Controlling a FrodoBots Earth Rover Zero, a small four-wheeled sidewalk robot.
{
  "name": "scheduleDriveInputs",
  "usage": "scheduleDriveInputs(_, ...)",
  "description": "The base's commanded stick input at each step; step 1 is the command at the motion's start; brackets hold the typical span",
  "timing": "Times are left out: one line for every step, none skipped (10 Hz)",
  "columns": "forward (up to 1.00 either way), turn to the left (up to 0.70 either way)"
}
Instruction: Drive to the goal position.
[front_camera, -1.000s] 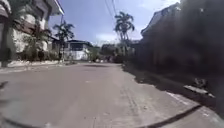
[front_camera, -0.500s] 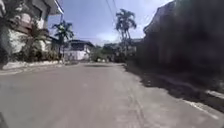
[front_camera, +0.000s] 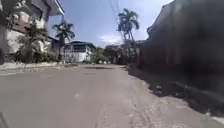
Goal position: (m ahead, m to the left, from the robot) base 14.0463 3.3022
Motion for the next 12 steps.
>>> scheduleDriveInputs(1.00, 0.00)
scheduleDriveInputs(1.00, 0.00)
scheduleDriveInputs(1.00, 0.00)
scheduleDriveInputs(1.00, 0.00)
scheduleDriveInputs(1.00, 0.00)
scheduleDriveInputs(1.00, -0.10)
scheduleDriveInputs(1.00, -0.35)
scheduleDriveInputs(1.00, -0.40)
scheduleDriveInputs(1.00, -0.40)
scheduleDriveInputs(1.00, 0.00)
scheduleDriveInputs(1.00, 0.00)
scheduleDriveInputs(1.00, 0.00)
